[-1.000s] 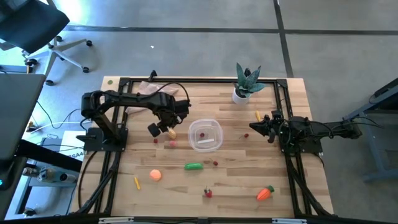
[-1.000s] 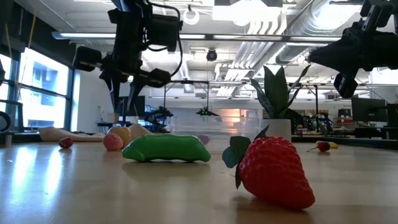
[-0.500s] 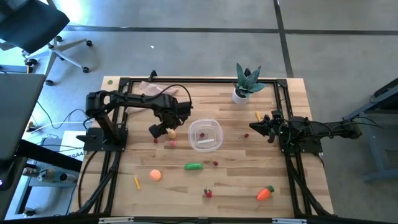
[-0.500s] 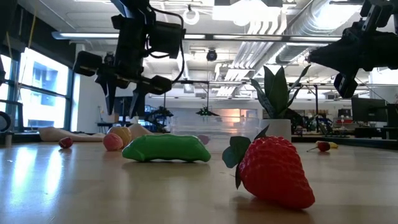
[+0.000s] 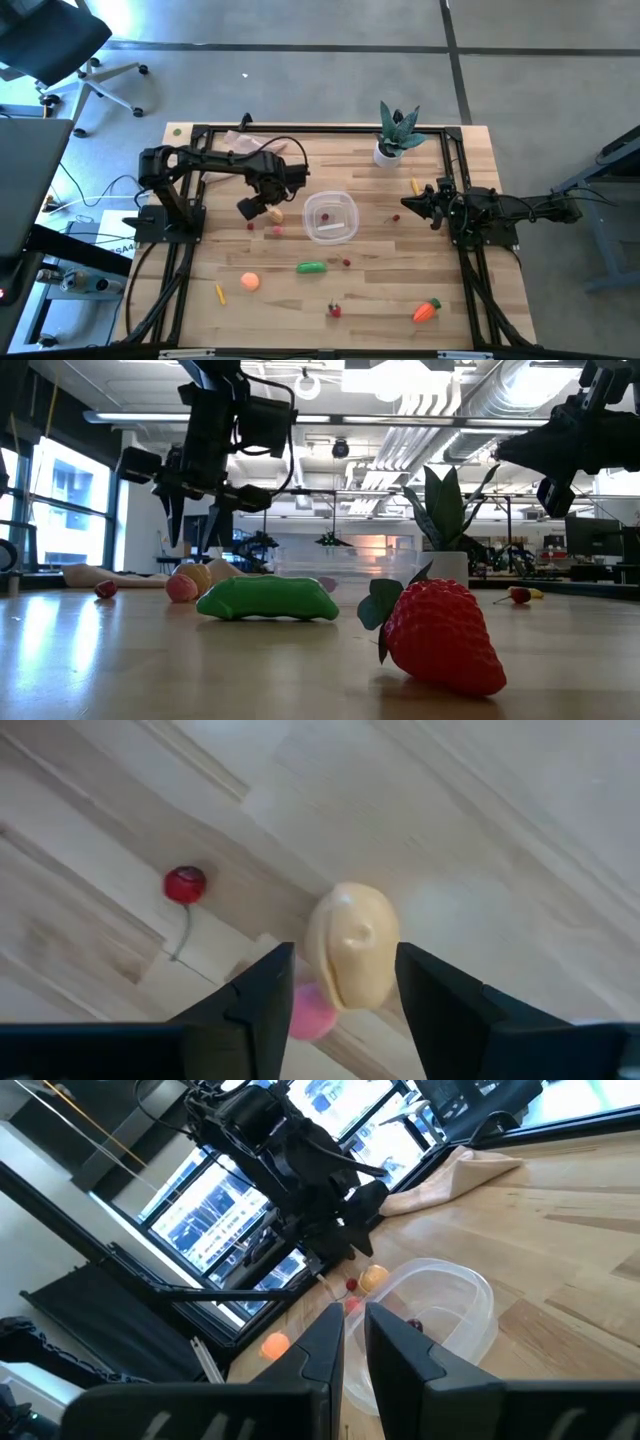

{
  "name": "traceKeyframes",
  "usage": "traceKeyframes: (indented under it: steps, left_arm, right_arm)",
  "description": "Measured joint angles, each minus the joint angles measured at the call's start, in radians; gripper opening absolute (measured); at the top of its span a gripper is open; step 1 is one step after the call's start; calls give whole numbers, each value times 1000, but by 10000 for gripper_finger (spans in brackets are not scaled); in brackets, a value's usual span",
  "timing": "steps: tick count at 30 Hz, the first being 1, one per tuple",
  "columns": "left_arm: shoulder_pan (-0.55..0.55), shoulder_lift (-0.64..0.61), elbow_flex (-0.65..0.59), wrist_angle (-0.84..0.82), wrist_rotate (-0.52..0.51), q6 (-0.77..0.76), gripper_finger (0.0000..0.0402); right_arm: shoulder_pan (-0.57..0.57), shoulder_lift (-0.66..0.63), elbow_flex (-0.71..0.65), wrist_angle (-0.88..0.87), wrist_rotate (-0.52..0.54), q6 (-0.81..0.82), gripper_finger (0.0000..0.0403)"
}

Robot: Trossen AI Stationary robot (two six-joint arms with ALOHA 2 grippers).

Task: Pick and placing Produce into tupperware
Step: Put the potato into the transparent bin

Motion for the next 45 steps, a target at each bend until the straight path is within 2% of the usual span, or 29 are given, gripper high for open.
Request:
traceKeyframes:
  steps: [3, 14, 19, 25, 35, 45]
  left_arm:
    - [-3, 20, 0, 8, -17, 1, 183]
    - [-7, 34, -1, 33, 19, -16, 262]
    - [-7, 34, -77, 138, 60, -17, 276]
    - [-8, 34, -141, 244, 115, -38, 278]
    - [-7, 34, -154, 251, 81, -38, 274]
    - [-7, 34, -154, 245, 82, -42, 209]
  right_arm:
    - [0, 0, 0, 0, 0, 0, 36]
    - [0, 0, 0, 0, 0, 0, 36]
    - [0, 0, 0, 0, 0, 0, 36]
    - [0, 0, 0, 0, 0, 0, 36]
    - [0, 0, 0, 0, 0, 0, 36]
    - [0, 0, 0, 0, 0, 0, 36]
